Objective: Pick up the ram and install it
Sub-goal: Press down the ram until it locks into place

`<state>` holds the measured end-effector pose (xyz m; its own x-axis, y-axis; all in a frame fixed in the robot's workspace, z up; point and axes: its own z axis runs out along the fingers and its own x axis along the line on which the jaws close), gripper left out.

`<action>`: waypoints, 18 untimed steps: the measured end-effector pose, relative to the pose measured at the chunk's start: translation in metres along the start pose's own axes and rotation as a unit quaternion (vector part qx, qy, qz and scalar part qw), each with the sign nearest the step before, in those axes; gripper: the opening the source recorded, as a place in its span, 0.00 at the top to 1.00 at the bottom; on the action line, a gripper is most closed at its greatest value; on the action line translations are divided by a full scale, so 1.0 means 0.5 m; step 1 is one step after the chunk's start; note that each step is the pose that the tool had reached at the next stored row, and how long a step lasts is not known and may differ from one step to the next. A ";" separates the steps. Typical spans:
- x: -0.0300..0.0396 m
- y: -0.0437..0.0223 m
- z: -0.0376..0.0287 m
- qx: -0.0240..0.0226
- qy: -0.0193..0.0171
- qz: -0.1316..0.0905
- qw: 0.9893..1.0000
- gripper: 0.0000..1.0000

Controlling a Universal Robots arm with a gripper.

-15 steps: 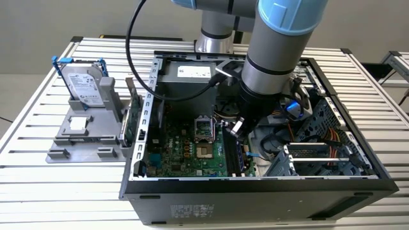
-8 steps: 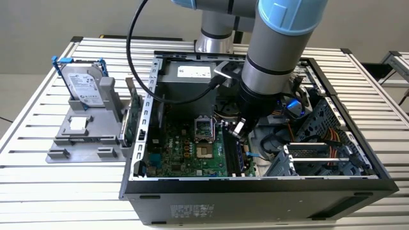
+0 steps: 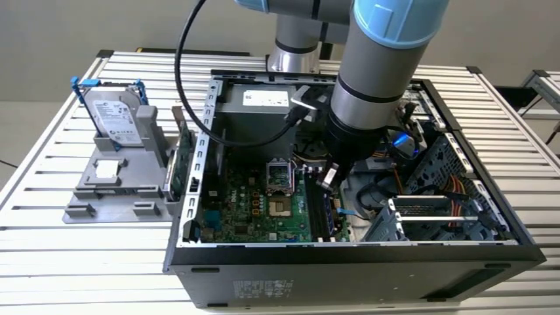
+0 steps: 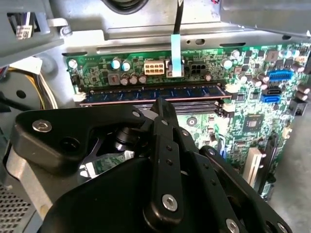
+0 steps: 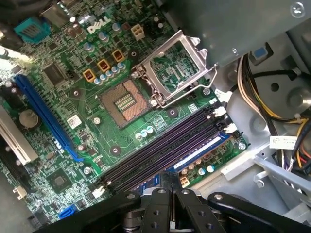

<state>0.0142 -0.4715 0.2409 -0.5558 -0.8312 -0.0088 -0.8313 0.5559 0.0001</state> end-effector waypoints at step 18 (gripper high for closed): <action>0.000 0.000 0.000 -0.001 0.000 -0.044 0.999 1.00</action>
<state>0.0142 -0.4715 0.2409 -0.4803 -0.8771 -0.0094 -0.8771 0.4803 0.0012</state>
